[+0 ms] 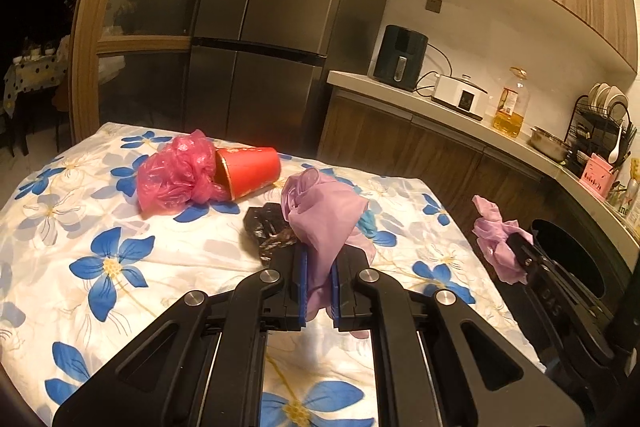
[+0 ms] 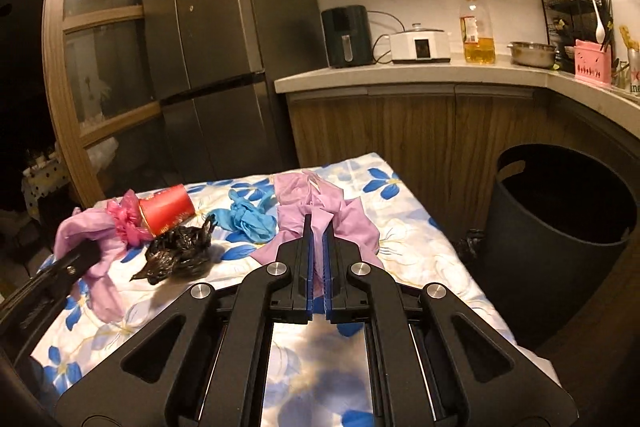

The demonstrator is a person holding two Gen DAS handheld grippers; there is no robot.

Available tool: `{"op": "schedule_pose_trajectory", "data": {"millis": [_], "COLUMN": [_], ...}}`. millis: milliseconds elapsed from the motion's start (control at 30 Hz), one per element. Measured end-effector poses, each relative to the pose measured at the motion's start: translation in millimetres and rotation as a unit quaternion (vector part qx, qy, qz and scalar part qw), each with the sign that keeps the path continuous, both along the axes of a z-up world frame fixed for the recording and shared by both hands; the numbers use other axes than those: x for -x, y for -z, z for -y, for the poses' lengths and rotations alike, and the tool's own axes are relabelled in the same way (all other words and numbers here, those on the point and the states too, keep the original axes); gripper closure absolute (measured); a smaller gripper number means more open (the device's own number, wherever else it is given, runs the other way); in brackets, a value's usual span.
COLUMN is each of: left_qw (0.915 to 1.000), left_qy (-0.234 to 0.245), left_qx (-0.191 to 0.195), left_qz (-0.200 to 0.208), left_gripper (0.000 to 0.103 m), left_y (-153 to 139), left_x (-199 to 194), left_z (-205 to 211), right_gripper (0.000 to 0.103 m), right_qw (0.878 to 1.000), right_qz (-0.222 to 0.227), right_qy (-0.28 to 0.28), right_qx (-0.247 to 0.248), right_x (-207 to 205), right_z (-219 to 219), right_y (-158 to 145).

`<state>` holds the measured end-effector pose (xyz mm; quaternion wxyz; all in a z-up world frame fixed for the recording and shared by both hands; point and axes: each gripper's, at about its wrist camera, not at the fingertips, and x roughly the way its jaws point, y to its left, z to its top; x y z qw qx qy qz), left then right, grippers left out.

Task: Collect trash
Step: 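Carry both pink gloves over the black bin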

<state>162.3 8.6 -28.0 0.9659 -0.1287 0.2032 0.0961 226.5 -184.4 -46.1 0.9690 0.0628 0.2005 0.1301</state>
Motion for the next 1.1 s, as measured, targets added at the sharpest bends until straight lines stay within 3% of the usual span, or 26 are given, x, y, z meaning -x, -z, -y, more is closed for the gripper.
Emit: {"op": "schedule_pose_trajectory", "data": {"millis": [633, 1100], "left_qw": [0.9971, 0.986], "left_qy": [0.073, 0.158], "left_qx": [-0.017, -0.041], "left_qz": [0.01, 0.034], "left_gripper": [0.095, 0.095], "left_y": [-17, -36], "left_x": [-14, -46], "left_z": [75, 165], "right_gripper": [0.1, 0.1], "right_qw": [0.996, 0.987], "right_qz": [0.042, 0.055], "right_qy": [0.071, 0.151], "right_qx": [-0.025, -0.018], "right_x": [35, 34], "right_z": [89, 164], "right_y": [-26, -32]}}
